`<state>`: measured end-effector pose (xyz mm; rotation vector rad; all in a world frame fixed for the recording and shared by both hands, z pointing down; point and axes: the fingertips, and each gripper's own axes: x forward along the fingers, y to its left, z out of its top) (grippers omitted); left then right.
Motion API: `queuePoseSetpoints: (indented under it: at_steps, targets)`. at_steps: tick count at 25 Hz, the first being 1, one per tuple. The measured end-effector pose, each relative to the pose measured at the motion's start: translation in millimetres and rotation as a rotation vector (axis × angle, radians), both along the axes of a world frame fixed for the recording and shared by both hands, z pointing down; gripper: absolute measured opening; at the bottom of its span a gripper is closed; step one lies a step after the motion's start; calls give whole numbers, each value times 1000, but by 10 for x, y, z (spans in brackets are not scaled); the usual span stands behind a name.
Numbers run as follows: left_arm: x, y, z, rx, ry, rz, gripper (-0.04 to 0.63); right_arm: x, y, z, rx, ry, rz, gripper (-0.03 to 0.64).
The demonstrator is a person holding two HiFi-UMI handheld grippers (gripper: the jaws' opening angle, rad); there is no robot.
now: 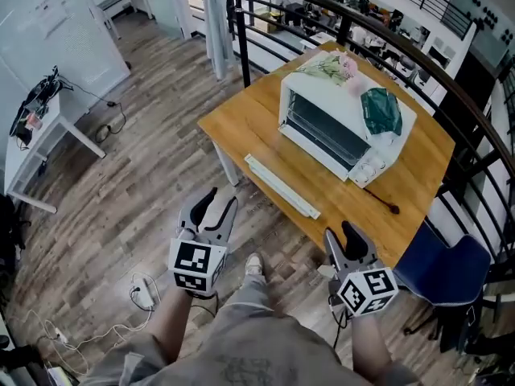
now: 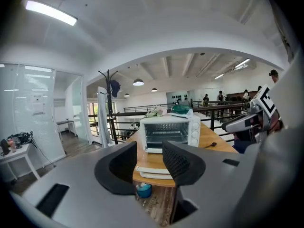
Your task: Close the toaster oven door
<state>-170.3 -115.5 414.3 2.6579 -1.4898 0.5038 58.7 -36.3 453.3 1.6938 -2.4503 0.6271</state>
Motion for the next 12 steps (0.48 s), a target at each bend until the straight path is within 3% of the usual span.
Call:
queuePoseSetpoints:
  at_steps: [5, 12]
  targets:
    - [-111, -601, 543, -105, -32, 48, 172, -66, -434, 508, -121, 15, 49, 195]
    - [-73, -1076, 1380, -247, -89, 130, 170, -26, -614, 1302, -297, 29, 124, 204]
